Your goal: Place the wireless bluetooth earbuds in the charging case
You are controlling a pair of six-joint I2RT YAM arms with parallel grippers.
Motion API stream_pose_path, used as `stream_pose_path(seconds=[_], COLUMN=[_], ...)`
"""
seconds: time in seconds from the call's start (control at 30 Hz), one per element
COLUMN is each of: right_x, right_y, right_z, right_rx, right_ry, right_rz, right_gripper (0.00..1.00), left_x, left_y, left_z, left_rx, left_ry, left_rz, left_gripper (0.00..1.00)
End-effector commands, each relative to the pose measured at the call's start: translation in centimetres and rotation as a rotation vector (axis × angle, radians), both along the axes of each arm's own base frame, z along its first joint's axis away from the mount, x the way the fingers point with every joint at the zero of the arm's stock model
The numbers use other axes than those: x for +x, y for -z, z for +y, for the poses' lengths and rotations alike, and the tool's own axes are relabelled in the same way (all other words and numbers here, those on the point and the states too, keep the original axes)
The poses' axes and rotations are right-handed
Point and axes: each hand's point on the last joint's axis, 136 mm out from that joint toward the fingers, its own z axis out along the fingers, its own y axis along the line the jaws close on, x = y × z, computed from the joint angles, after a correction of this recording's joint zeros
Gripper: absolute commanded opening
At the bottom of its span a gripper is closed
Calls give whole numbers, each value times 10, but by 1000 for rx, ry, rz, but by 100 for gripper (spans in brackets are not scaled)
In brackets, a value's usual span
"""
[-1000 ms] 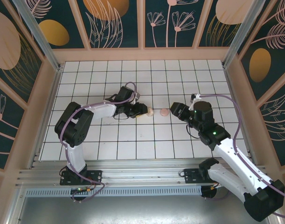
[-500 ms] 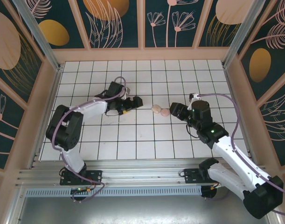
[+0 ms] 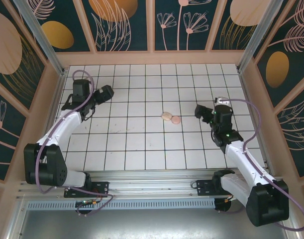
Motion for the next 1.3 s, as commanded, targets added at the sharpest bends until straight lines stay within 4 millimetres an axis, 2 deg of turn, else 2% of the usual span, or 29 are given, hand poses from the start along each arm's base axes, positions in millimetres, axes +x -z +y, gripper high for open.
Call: stream_pose_path(seconds=[0.0, 0.13, 0.3, 0.37, 0.5, 0.57, 0.67, 0.73, 0.87, 0.97, 1.07, 1.13, 1.2, 1.23, 1.27], right_x=[7, 4, 1, 1, 5, 8, 13, 18, 36, 35, 28, 32, 36, 38, 39], right_y=[-5, 11, 19, 23, 29, 31, 23, 20, 30, 28, 15, 22, 32, 37, 40], right_z=[-23, -47, -63, -71, -70, -70, -64, -61, -54, -52, -48, -43, -34, -31, -30], right_rx=[-90, -86, -118, -121, -130, -130, -135, -130, -113, -104, -53, -73, -106, -113, -120], right_ry=[7, 54, 71, 95, 57, 46, 5, -20, -79, -91, -77, -84, -113, -121, -114], right_rz=[-120, -149, -217, -224, -260, -272, -328, -349, -289, -299, -398, -384, -372, -365, -362], right_gripper=[99, 99, 99, 99, 99, 99, 99, 99, 99, 99, 99, 99, 99, 99, 99], left_x=[-3, -12, -22, -24, -27, -29, -31, -34, -32, -32, -28, -34, -50, -52, -49], left_y=[-4, -6, -4, 4, 25, 33, 43, 45, 43, 35, 43, 43, 45, 36, 43], left_z=[41, 72, 97, 102, 111, 111, 108, 107, 107, 106, 101, 97, 99, 99, 100], left_rx=[177, 304, 395, 425, 436, 428, 426, 428, 467, 500, 508, 501, 492, 487, 493], left_ry=[-124, -226, -320, -327, -340, -344, -332, -325, -315, -306, -265, -250, -280, -289, -283], left_rz=[-80, -148, -240, -262, -274, -301, -346, -385, -418, -484, -479, -510, -575, -618, -567], left_gripper=[99, 99, 99, 99, 99, 99, 99, 99, 99, 99, 99, 99, 99, 99, 99])
